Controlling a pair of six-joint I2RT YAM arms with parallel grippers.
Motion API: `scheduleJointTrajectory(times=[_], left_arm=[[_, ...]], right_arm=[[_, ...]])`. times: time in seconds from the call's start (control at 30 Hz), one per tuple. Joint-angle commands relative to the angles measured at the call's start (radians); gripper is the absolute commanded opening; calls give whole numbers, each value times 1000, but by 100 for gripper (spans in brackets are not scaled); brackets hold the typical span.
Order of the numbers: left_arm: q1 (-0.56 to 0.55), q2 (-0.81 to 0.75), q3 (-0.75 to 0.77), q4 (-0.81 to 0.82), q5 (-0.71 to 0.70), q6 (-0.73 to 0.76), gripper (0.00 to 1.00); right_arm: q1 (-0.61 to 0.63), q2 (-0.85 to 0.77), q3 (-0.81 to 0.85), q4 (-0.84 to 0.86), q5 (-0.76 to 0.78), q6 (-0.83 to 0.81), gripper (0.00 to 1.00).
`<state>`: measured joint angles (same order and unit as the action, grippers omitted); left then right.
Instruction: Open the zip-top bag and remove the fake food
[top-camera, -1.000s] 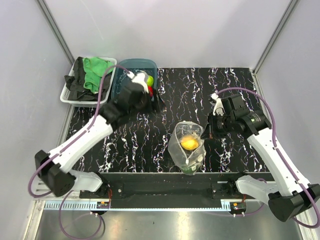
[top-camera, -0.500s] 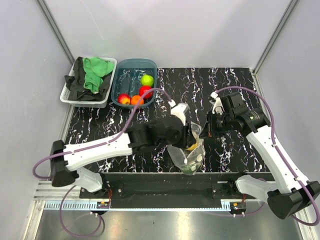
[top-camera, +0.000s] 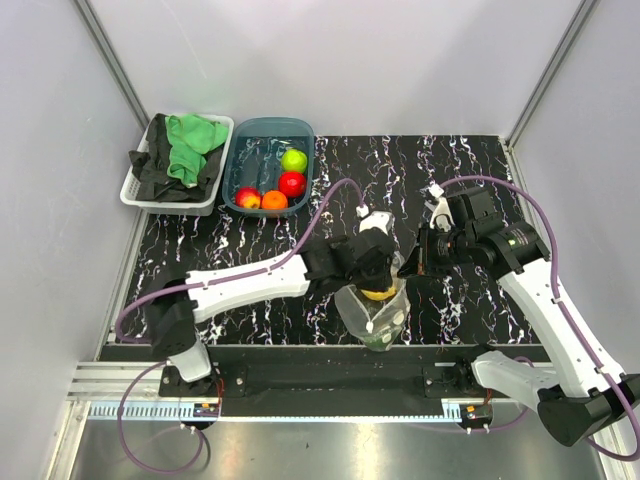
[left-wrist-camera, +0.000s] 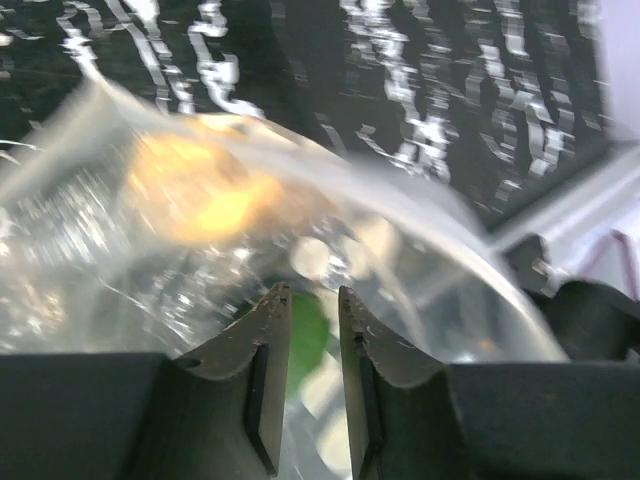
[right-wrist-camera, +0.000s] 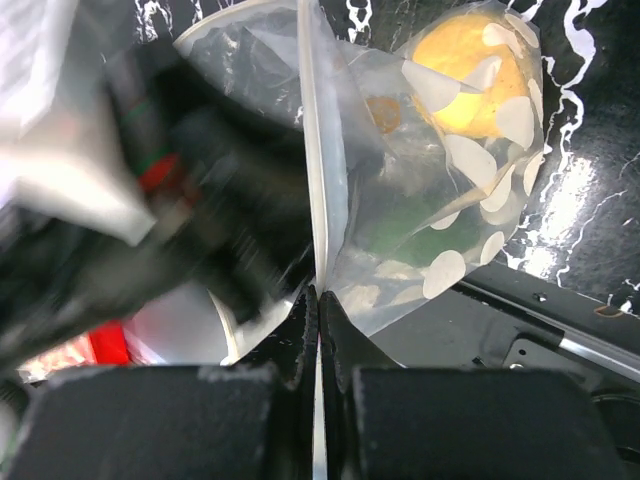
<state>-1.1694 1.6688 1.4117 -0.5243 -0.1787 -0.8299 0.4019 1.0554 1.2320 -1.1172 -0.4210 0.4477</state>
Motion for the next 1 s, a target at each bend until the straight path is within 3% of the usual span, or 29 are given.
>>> scheduleJointTrajectory(times=[0.0,0.17,0.3,0.5,0.7,0.97], left_arm=[[40,55,15,29,15,31,27],[42,69,-20,38,-39,38,26],[43,-1,-92,38,-128,26,28],[68,-86,-143,32,-169,87,31],[102,-118,-189,41,-180,113,36],[120,2,-149,98,-45,253,45]], right_arm=[[-5,-21,4,37,-24,52,0],[-5,-14,-9,80,-65,107,0],[-3,11,-29,192,-252,161,0],[-5,38,-31,370,-403,253,0],[-5,83,-69,412,-420,244,0],[-44,66,-135,372,-368,203,0]])
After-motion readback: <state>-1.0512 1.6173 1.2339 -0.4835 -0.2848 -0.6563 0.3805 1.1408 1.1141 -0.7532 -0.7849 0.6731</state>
